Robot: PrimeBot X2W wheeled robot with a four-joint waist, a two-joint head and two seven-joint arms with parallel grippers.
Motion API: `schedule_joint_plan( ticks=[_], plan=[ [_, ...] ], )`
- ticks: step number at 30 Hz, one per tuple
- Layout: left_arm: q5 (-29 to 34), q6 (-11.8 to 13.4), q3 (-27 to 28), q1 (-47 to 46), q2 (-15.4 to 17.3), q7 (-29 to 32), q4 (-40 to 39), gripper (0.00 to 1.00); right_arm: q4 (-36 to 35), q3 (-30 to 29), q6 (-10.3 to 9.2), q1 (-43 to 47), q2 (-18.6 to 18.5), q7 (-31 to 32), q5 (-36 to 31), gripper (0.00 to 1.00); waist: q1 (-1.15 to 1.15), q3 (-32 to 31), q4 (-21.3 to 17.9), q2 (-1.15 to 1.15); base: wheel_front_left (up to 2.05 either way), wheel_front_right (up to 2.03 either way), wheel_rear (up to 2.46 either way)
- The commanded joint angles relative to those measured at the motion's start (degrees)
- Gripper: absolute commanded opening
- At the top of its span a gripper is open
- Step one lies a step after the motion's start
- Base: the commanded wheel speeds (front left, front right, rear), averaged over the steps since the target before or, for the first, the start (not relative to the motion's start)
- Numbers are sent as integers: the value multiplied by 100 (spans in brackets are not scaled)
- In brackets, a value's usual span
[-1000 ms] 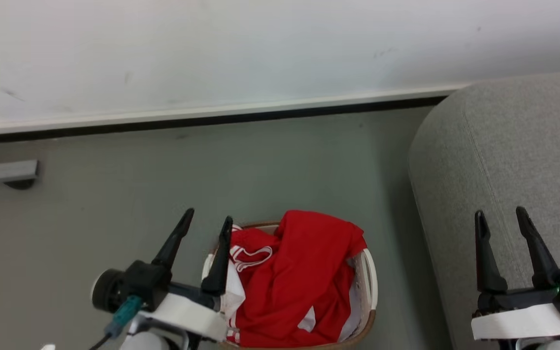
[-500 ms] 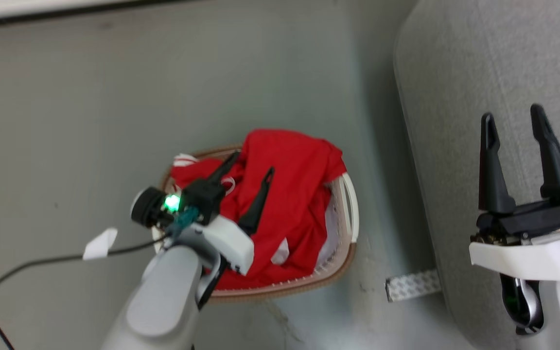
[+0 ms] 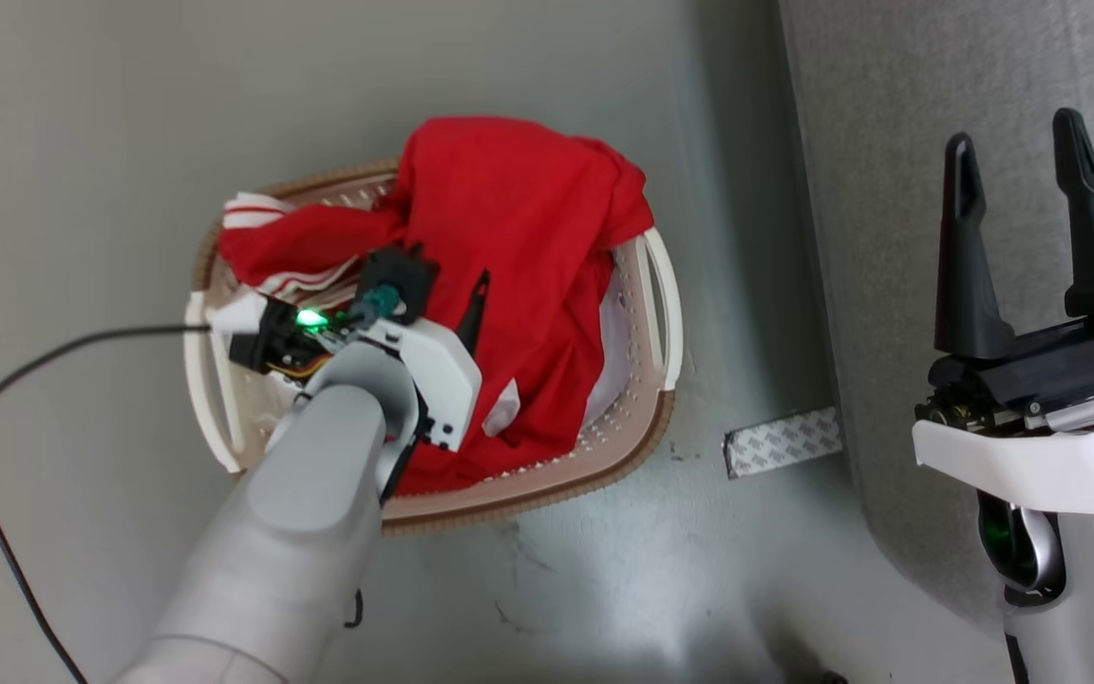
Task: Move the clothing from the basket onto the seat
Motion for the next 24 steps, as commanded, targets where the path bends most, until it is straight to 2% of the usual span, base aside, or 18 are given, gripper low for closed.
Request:
schedule_joint_plan(
  ticks=[1,21,22,23,24],
  plan=[
    [-106,62,-45,-167,42,64,166,100,-29,30,-12,-94,-13,2,-35,100,-2,164,-35,0,0,0,0],
    [-400,130,-701,-797,41,276,1438,100,-104,75,-12,23,-12,2,-209,100,-2,605,-211,0,0,0,0],
    [-407,112,-739,-815,41,301,1466,81,-112,69,-12,37,-13,2,-214,100,-2,618,-206,0,0,0,0],
    [-412,81,-780,-826,40,307,1493,47,-118,68,-12,46,-13,2,-223,100,-2,628,-202,0,0,0,0],
    [-429,88,-801,-839,41,289,1514,22,-124,69,-12,64,-12,2,-236,100,-2,637,-196,0,0,0,0]
  ],
)
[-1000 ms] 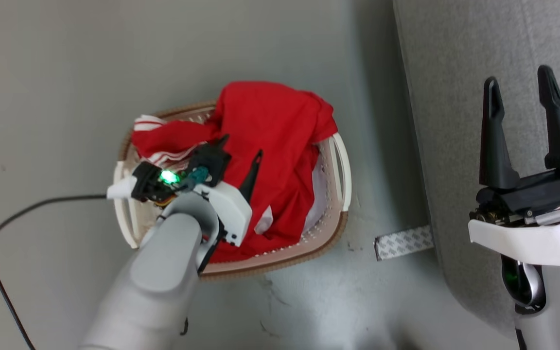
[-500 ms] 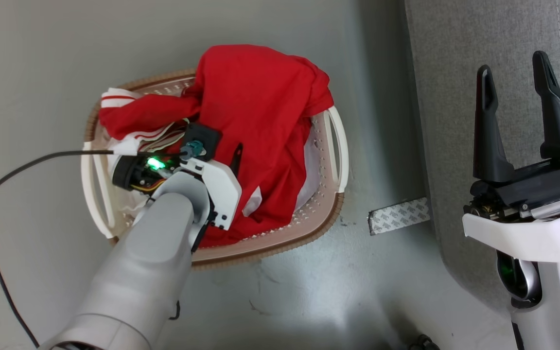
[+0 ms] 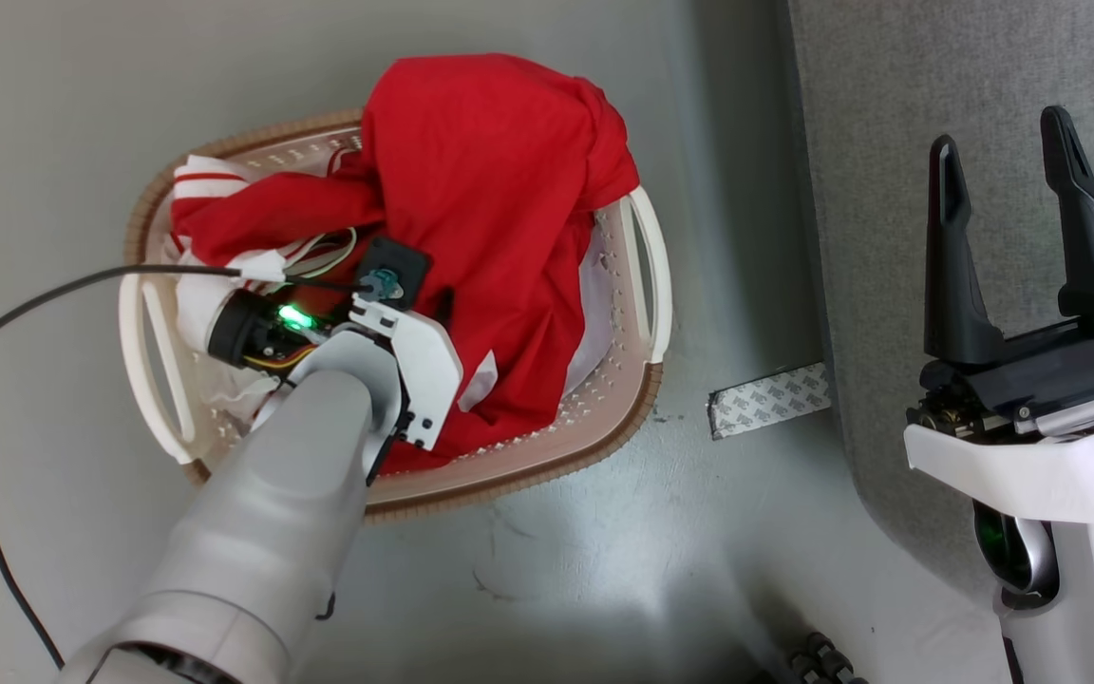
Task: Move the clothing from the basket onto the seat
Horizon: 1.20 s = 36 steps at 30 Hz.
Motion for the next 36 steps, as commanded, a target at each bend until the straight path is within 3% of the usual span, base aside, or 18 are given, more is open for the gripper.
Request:
schedule_joint_plan(
  ticks=[1,2,13,26,36],
  plan=[
    [-43,-14,-26,-57,40,-5,51,22,-23,-19,-12,46,-13,2,-7,100,-1,14,9,0,0,0,0],
    [-52,-38,-56,-69,39,-32,61,0,-28,-21,-12,58,-13,2,-24,100,-1,20,17,0,0,0,0],
    [-703,-267,-275,334,36,-423,-270,0,150,-67,-12,54,-16,2,-110,100,-1,-529,356,0,0,0,0],
    [-1915,-451,-552,1754,33,-909,-1290,0,652,-232,-12,936,-17,2,-174,100,-1,-2697,1037,0,0,0,0],
    [-2255,-343,-611,2448,39,-952,-2159,0,977,-262,-12,1796,-16,3,-112,100,-1,-4111,1270,0,0,0,0]
  ],
)
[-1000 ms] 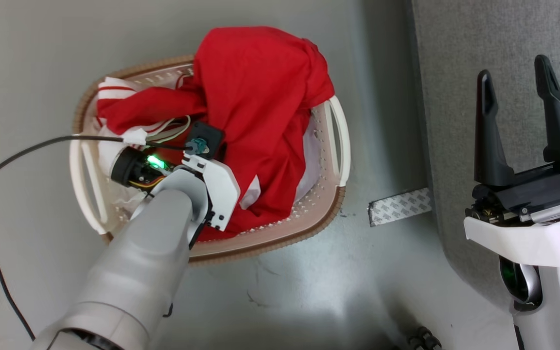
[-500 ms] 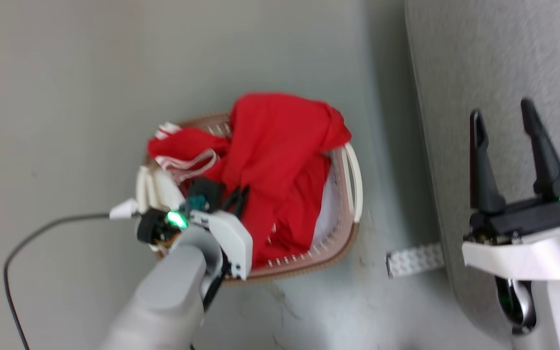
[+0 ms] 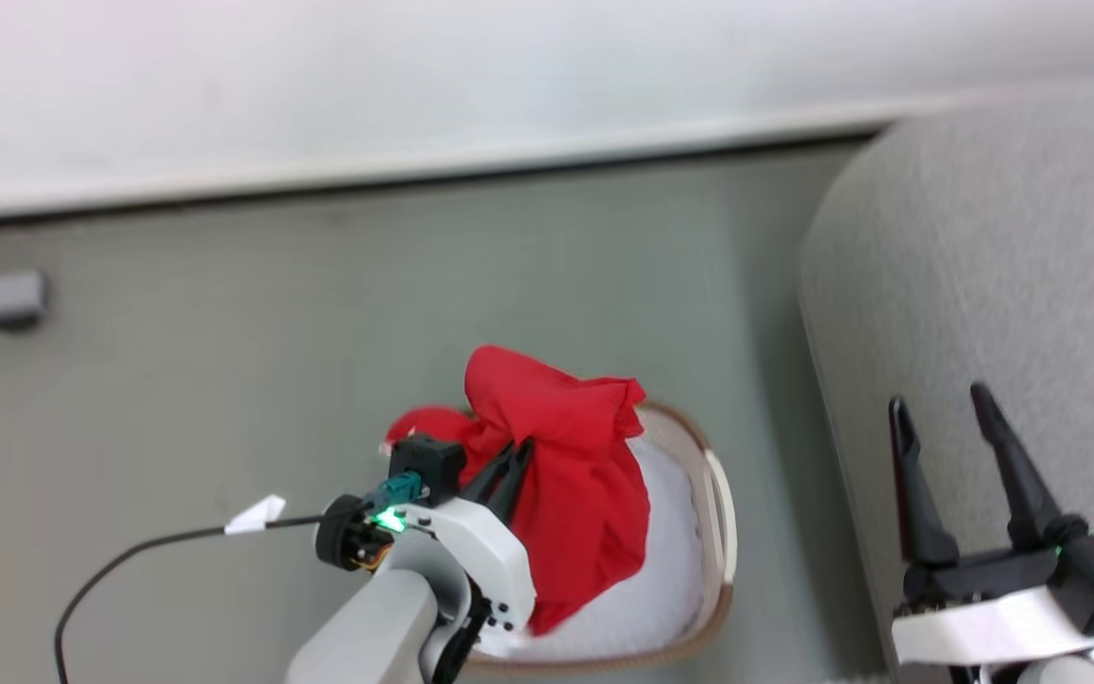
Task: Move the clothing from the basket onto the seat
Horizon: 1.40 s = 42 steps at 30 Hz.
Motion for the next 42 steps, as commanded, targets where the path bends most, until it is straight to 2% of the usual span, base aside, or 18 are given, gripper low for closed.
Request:
schedule_joint_plan(
  ticks=[1,8,14,24,28,34,42],
  plan=[
    [-61,17,17,146,41,-29,-151,0,53,10,-12,167,-20,3,7,100,2,-661,210,0,0,0,0],
    [-191,210,85,403,261,205,-1142,0,180,61,-12,508,-21,3,59,100,2,-1176,163,0,0,0,0],
    [-261,474,176,662,533,560,-2097,0,265,72,-12,788,-21,3,100,100,2,-1564,72,0,0,0,0],
    [-309,827,203,992,843,1016,-3074,0,545,189,-12,893,-19,3,79,100,2,-1781,-95,0,0,0,0],
    [-331,903,212,1062,911,1108,-3274,0,747,532,-12,748,-108,3,256,100,2,-1807,-144,0,0,0,0],
    [-340,960,186,1100,943,1155,-3424,0,894,1392,-12,439,-667,101,987,100,2,-1830,-170,0,0,0,0],
    [-336,992,116,1101,932,1186,-3522,0,267,2527,-12,-59,-1141,1161,2370,100,2,-1859,-171,0,0,0,0]
  ],
)
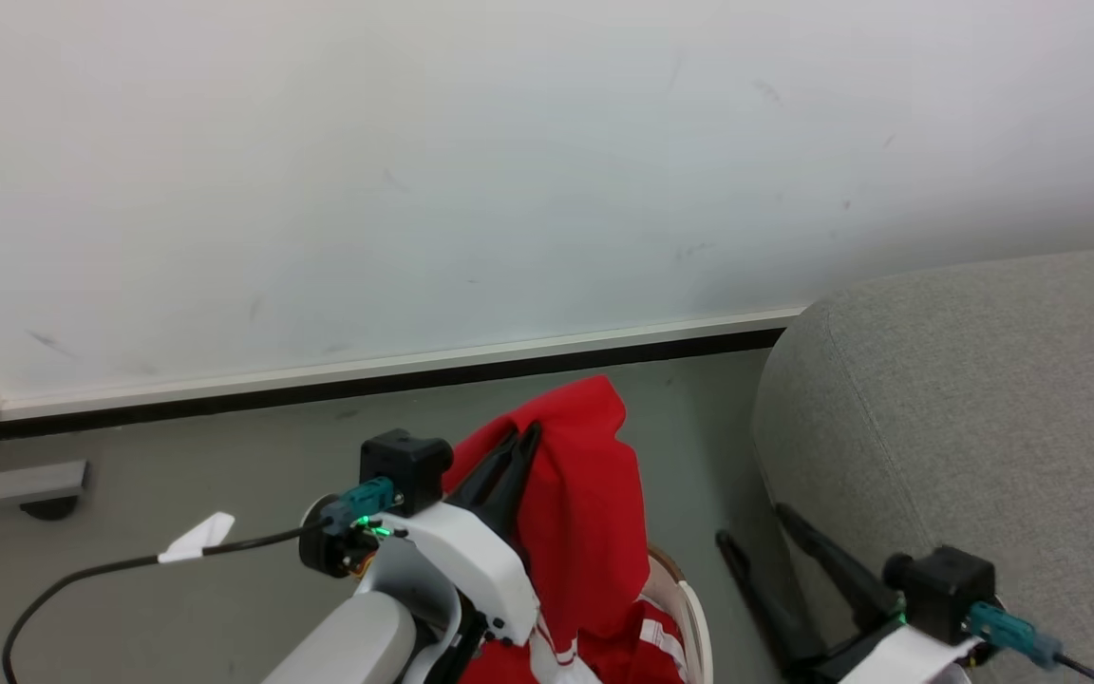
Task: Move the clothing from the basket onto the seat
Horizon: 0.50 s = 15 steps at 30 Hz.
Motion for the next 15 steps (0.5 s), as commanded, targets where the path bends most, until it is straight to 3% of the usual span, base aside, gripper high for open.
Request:
schedule_joint_plan(
  ticks=[1,7,13,15],
  plan=[
    [-7,18,-6,26,29,13,-36,0,-196,224,-12,-170,-102,252,260,100,1,-5,1,0,0,0,0],
    [21,25,-57,-42,2,31,-67,0,-404,782,-12,-571,-208,844,683,100,1,2,18,0,0,0,0],
    [50,18,-118,-105,-22,59,-98,0,15,1105,-12,-926,-9,1025,525,100,1,16,65,0,0,0,0],
    [66,14,-171,-118,-48,79,-114,0,431,1278,-12,-1168,206,1025,385,100,1,20,100,0,0,0,0]
  ],
)
